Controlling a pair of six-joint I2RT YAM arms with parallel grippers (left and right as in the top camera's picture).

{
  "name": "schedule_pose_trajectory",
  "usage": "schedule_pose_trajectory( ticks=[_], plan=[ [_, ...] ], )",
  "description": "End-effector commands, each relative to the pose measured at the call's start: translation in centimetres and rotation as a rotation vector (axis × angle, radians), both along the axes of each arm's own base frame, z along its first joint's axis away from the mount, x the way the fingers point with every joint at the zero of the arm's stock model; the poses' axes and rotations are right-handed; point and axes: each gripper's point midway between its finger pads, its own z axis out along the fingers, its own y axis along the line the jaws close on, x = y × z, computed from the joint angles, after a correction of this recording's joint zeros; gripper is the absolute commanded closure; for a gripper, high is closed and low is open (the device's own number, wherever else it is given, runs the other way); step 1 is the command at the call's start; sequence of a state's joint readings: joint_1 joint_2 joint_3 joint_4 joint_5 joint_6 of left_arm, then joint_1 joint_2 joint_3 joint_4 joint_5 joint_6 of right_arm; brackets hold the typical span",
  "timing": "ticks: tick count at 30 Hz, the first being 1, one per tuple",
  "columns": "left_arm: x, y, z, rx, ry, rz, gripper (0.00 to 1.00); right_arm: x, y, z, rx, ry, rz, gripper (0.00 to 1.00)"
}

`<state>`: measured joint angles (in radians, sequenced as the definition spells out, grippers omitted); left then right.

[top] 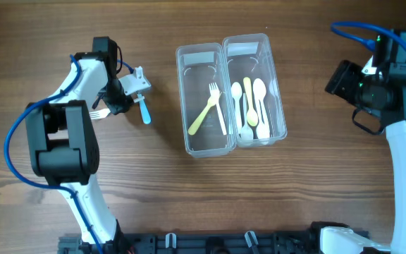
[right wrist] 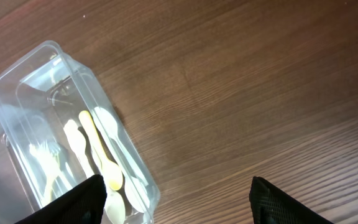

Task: Pack container
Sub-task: 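Reach the left gripper to the remaining forks and grasp a white fork, then place the white fork into the left container and withdraw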

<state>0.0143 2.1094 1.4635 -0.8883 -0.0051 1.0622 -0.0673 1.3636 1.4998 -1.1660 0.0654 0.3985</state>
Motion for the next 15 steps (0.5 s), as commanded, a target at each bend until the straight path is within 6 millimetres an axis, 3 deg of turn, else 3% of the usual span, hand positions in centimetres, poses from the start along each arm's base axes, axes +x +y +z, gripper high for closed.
schedule_pose_trajectory(
  ticks=[1, 6, 9, 11, 15],
  plan=[
    [-2.2, 0.2, -3.0, 0.001, 0.087, -0.018, 0.96, -0.1, -0.6, -0.3, -0.023, 0.012, -0.013, 0.27],
    [-1.9, -0.5, -2.9, 0.004, 0.077, 0.153, 0.96, -0.2, -0.6, -0.4, -0.022, 0.019, -0.013, 0.27],
    [-0.9, -1.3, -1.8, -0.001, 0.040, 0.294, 0.96, -0.4, -0.5, -0.5, -0.022, 0.028, -0.012, 0.27],
    [0.0, -2.0, -0.3, -0.011, 0.005, 0.411, 0.96, -0.5, -0.5, -0.5, -0.021, 0.033, -0.012, 0.26],
    [1.1, -3.9, 4.8, -0.040, -0.050, 0.601, 0.96, -0.5, -0.5, -0.5, -0.022, 0.035, -0.012, 0.26]
  ],
)
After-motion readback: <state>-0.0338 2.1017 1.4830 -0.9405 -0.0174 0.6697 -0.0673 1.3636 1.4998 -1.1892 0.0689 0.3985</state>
